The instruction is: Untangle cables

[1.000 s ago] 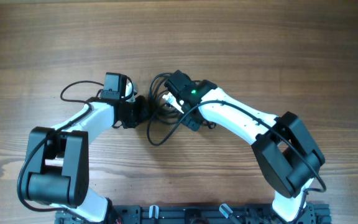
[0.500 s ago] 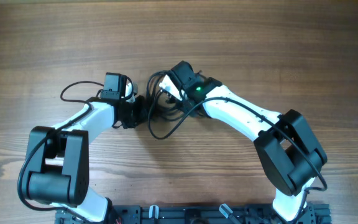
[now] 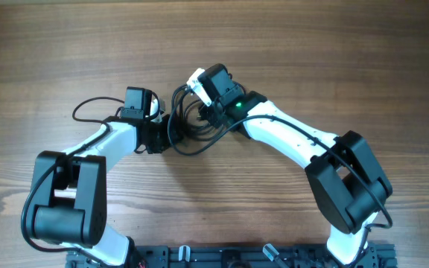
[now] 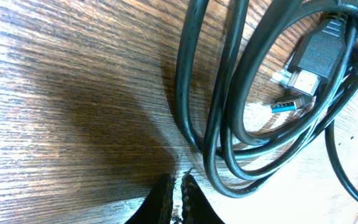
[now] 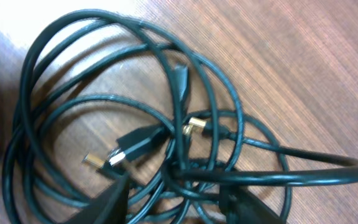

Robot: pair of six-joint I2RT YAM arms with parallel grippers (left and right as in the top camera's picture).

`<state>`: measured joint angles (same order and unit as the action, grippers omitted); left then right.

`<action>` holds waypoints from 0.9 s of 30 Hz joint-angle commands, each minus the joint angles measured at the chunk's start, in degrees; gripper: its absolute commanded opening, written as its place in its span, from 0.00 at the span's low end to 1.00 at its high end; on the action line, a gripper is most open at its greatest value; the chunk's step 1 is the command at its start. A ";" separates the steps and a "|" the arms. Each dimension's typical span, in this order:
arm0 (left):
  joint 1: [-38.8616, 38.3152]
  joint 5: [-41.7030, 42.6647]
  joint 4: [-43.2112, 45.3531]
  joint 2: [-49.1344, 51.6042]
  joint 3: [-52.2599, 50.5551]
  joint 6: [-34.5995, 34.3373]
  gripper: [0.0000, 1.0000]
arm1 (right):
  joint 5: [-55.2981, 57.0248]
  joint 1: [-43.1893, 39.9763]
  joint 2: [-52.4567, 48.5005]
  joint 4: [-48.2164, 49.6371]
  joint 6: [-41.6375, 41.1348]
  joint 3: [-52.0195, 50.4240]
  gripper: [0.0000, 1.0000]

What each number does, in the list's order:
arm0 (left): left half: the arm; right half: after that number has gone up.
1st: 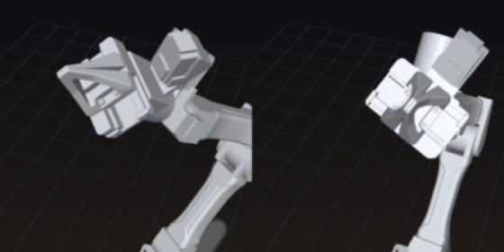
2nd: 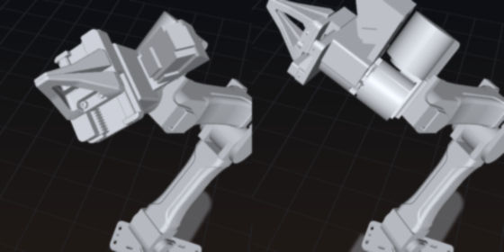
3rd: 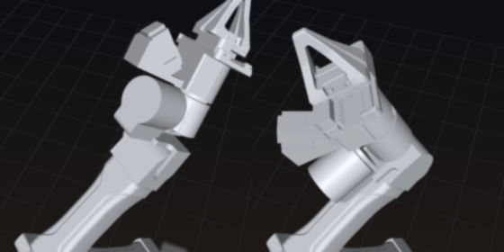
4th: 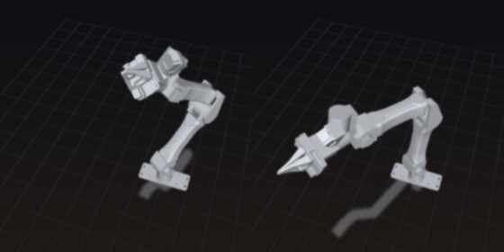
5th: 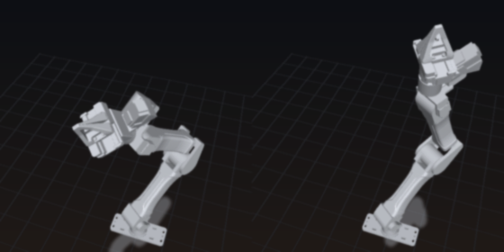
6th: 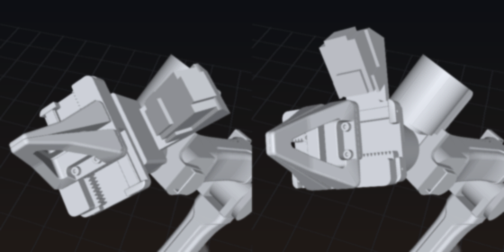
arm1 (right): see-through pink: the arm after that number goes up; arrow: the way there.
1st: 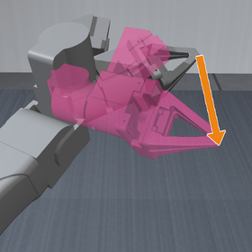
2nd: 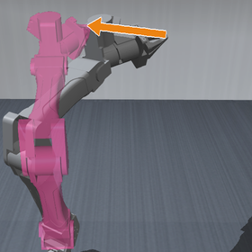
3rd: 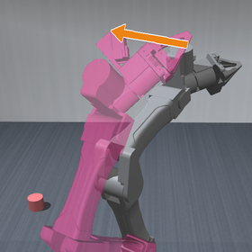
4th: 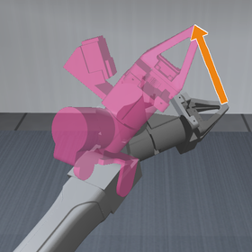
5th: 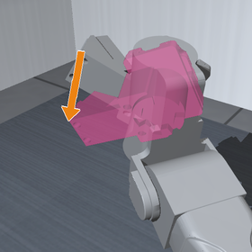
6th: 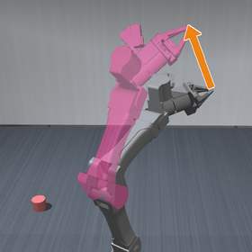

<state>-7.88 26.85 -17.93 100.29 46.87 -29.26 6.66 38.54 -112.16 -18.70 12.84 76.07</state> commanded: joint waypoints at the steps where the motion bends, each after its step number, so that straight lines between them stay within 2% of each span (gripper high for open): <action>1: -0.15 -0.33 0.15 0.92 0.28 0.04 0.09 | -3.08 -2.97 -0.24 1.46 -2.27 1.05 0.52; 5: -0.15 -0.33 0.15 0.92 0.28 0.04 0.09 | -15.50 -6.34 -0.61 1.75 -2.97 1.05 0.54; 10: -0.15 -0.33 0.15 0.92 0.28 0.04 0.10 | -17.70 -6.97 -1.16 1.73 -4.90 1.05 0.54; 15: -0.15 -0.33 0.17 0.92 0.28 0.04 0.10 | -18.18 -7.02 -1.33 0.74 -1.90 1.05 0.54; 27: -0.15 -0.33 0.15 0.92 0.28 0.04 0.10 | -16.98 -7.02 -1.33 -3.82 16.81 1.05 0.57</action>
<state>-7.88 26.85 -17.89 100.29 46.87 -29.28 -10.46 31.44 -112.51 -22.28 23.42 76.09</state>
